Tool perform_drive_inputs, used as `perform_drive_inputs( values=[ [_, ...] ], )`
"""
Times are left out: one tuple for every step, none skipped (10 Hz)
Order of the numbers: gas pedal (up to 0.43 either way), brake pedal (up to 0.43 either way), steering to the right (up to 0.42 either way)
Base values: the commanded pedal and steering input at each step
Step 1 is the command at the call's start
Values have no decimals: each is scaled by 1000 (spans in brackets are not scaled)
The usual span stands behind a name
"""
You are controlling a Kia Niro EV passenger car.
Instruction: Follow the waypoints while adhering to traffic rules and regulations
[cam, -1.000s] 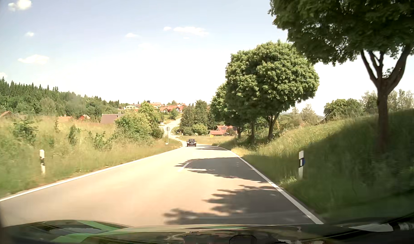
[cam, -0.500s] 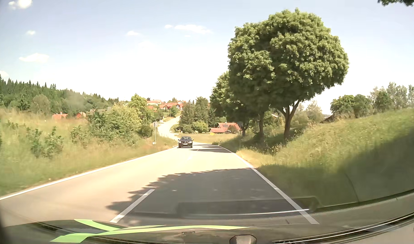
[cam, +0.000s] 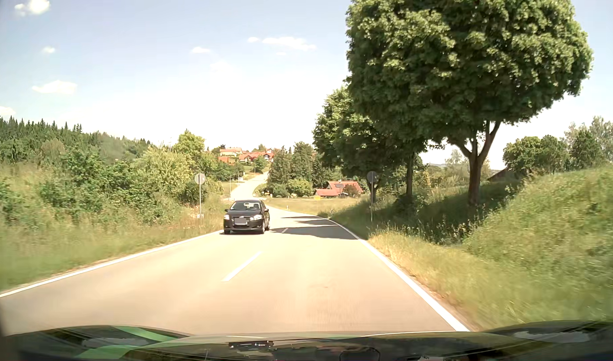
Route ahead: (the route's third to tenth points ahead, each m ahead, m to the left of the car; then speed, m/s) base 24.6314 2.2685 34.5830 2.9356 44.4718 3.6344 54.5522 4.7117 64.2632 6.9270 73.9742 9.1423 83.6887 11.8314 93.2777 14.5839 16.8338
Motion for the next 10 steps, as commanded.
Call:
perform_drive_inputs(
  values=[
    [118, 0, -9],
    [118, 0, -11],
    [118, 0, -15],
    [118, 0, -16],
    [118, 0, -17],
    [110, 0, -17],
    [110, 0, -17],
    [110, 0, -17],
    [110, 0, -17],
    [110, 0, -17]
  ],
)
